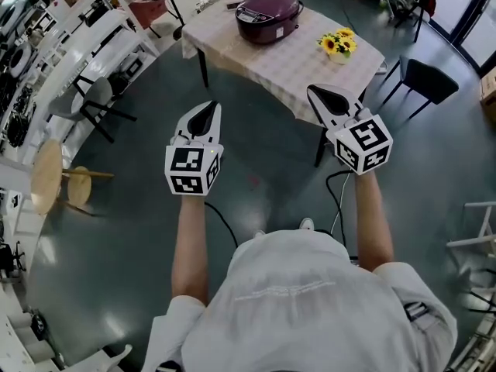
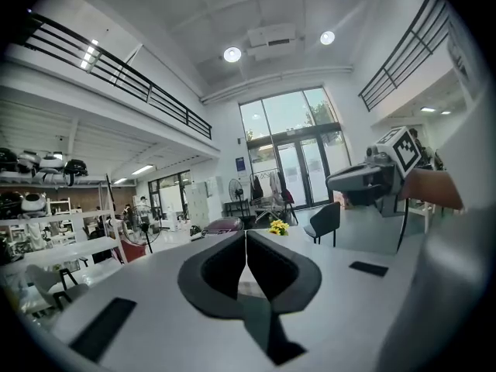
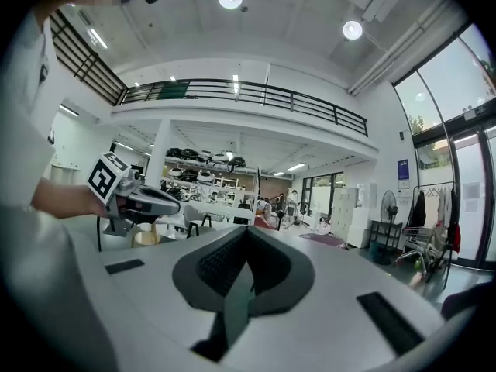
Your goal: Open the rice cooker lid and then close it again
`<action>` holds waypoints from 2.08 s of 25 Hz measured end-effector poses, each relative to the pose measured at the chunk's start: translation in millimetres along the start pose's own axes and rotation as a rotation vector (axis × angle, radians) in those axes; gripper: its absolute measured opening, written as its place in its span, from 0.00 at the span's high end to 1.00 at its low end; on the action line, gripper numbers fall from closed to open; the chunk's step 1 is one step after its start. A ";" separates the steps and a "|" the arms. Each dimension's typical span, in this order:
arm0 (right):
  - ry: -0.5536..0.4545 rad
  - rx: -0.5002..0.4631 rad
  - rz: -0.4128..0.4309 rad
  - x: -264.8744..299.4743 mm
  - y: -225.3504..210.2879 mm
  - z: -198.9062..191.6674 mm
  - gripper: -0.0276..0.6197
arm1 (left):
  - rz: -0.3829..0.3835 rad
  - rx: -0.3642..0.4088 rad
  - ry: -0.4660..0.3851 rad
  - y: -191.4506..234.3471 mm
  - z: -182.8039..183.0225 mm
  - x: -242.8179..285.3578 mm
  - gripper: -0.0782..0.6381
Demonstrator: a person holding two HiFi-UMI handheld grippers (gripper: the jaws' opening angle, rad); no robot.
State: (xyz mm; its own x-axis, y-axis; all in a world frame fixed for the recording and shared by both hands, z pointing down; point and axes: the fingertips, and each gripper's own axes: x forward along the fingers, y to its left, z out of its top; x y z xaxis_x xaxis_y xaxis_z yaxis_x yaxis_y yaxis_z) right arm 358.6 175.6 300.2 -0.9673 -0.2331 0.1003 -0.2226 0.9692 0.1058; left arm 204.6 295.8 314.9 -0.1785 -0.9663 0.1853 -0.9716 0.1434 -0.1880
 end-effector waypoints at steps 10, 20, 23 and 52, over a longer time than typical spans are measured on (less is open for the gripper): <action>-0.012 0.047 -0.060 15.9 24.6 4.0 0.90 | -0.045 0.001 0.013 29.8 -23.5 -14.1 0.74; 0.053 0.039 -0.069 17.4 70.1 -7.3 0.64 | -0.076 -0.041 0.044 49.6 -51.9 -40.0 0.66; 0.053 0.060 -0.073 17.3 69.5 -8.4 0.62 | -0.080 -0.052 0.049 49.5 -57.4 -42.1 0.66; 0.094 0.137 -0.071 209.7 -153.8 -53.4 0.57 | -0.043 -0.062 0.131 146.4 -43.3 216.2 0.66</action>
State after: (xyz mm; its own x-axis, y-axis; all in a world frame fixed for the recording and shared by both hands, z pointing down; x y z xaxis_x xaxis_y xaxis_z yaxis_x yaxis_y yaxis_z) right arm 196.6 -26.6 357.8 -0.9343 -0.3015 0.1900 -0.3106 0.9504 -0.0194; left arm 17.1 117.1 369.3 -0.1509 -0.9364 0.3168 -0.9859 0.1190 -0.1177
